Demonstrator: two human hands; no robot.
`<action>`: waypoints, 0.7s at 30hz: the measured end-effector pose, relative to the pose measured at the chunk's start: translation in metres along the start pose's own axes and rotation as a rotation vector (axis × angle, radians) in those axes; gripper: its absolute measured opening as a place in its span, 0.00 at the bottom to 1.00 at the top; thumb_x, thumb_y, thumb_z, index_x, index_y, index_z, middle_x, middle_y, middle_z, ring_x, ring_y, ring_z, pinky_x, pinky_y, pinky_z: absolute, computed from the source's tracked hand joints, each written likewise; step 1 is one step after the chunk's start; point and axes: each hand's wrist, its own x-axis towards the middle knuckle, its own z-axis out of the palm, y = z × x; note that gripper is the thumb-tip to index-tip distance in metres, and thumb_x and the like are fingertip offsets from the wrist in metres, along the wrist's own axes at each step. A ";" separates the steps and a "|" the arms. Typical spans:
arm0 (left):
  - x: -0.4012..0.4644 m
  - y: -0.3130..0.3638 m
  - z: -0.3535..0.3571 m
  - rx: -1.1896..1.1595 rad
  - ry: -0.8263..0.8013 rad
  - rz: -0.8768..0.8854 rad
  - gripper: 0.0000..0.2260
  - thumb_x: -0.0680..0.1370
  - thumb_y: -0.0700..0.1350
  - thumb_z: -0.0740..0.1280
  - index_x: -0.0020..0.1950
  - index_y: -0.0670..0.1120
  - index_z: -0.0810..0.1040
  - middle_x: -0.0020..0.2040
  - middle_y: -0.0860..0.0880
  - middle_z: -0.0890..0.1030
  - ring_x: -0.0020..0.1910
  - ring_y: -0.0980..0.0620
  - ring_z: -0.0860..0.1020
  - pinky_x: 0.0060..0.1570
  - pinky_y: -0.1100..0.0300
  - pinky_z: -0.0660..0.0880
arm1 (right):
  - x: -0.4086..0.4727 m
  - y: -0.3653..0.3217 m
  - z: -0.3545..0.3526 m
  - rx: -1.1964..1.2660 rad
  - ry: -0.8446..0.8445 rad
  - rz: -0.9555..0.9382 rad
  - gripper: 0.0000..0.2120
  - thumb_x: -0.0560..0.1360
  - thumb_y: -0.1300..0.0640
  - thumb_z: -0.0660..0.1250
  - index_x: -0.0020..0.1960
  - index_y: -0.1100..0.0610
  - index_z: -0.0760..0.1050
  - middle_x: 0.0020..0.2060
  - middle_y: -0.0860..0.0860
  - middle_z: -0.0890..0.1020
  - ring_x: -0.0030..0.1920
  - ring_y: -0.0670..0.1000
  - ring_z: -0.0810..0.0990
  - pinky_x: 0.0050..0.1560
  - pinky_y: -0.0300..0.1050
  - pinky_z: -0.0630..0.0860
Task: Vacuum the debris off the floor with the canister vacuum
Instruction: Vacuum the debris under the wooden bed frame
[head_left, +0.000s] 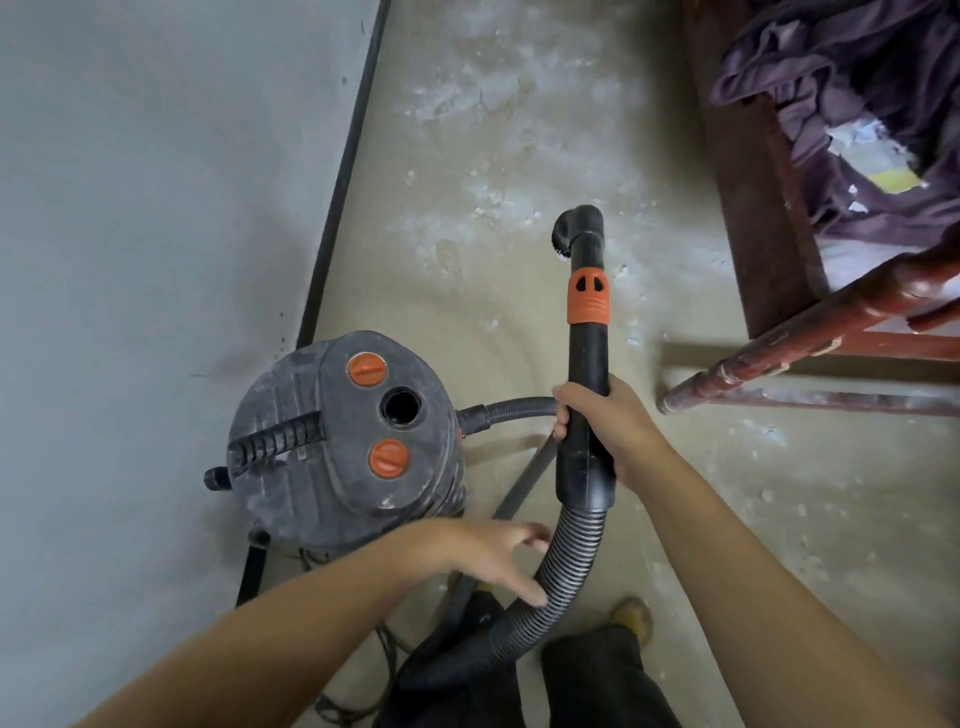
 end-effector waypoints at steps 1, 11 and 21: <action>0.003 0.018 0.011 -0.064 -0.055 0.020 0.32 0.77 0.46 0.70 0.77 0.47 0.58 0.70 0.52 0.68 0.67 0.53 0.68 0.62 0.61 0.65 | -0.005 -0.005 -0.007 -0.016 -0.001 -0.037 0.05 0.74 0.64 0.66 0.42 0.60 0.71 0.27 0.54 0.76 0.30 0.54 0.75 0.39 0.49 0.76; 0.071 0.118 0.076 -0.281 0.174 0.216 0.07 0.73 0.43 0.72 0.46 0.49 0.75 0.43 0.49 0.79 0.47 0.48 0.78 0.53 0.53 0.76 | -0.077 -0.029 -0.110 -0.107 0.191 -0.311 0.10 0.73 0.63 0.66 0.33 0.60 0.71 0.25 0.54 0.77 0.29 0.53 0.75 0.38 0.46 0.75; 0.166 0.254 0.221 0.030 0.430 0.377 0.09 0.71 0.43 0.71 0.41 0.52 0.72 0.33 0.54 0.75 0.30 0.56 0.73 0.28 0.70 0.68 | -0.186 0.039 -0.321 0.154 0.765 -0.359 0.06 0.69 0.63 0.66 0.43 0.63 0.72 0.32 0.60 0.77 0.28 0.51 0.75 0.32 0.46 0.75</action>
